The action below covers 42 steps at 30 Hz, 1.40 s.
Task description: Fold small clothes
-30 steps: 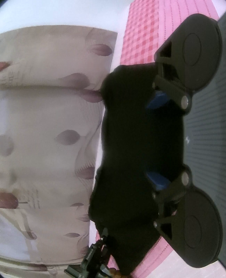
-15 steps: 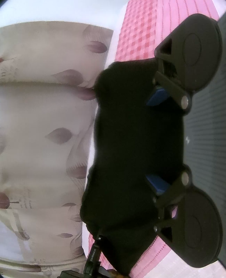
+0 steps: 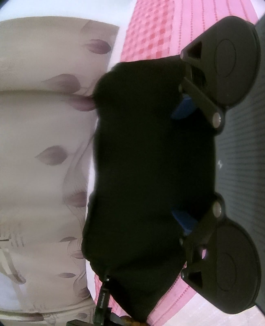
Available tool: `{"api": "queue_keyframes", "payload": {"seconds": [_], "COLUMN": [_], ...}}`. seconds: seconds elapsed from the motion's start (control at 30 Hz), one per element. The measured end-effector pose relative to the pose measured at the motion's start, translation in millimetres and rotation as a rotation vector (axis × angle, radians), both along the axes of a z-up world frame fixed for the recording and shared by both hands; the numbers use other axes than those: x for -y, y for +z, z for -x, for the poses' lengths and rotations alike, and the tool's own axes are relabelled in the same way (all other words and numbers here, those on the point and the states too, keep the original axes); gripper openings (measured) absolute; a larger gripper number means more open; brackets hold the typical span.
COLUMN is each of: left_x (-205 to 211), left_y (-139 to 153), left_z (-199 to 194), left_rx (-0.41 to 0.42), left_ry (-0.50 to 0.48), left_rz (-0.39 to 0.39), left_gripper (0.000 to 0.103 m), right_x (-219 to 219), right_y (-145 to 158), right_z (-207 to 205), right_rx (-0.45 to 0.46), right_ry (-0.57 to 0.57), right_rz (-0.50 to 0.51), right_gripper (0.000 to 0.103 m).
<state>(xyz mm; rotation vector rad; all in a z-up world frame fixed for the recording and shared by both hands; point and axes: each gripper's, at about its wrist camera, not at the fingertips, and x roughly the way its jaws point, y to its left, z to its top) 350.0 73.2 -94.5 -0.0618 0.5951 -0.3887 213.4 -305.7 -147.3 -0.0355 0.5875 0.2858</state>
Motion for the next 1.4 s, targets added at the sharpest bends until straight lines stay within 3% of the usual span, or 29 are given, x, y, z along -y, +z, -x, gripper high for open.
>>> {"api": "queue_keyframes", "payload": {"seconds": [0.67,0.93,1.0,1.17,1.33,1.4], "left_x": [5.4,4.3,4.9,2.5,2.3,3.9], "left_y": [-0.6,-0.9,-0.7,-1.1,-1.2,-1.1], "left_z": [-1.3,-5.0,-6.6,-11.9,-13.7,-12.9], "left_rx": [0.012,0.005,0.001,-0.008,-0.004,0.003], "left_ry": [0.027,0.058,0.074,0.082,0.070,0.064], "left_rz": [-0.075,-0.102,-0.117,-0.145,-0.161,-0.168], "left_gripper": [0.042,0.057,0.068,0.079,0.081,0.075], "right_x": [1.1,1.1,0.5,0.8,1.0,0.9], "right_y": [0.0,-0.9,-0.5,-0.6,-0.6,-0.6], "right_z": [0.6,-0.5,0.2,0.7,0.7,0.9], "right_rx": [-0.009,-0.016,-0.014,-0.012,-0.012,-0.012], "right_ry": [-0.009,-0.011,-0.012,-0.012,-0.012,-0.012], "right_rz": [-0.003,-0.004,0.000,0.001,0.001,0.001], "right_gripper": [0.103,0.103,0.103,0.103,0.103,0.103]}}
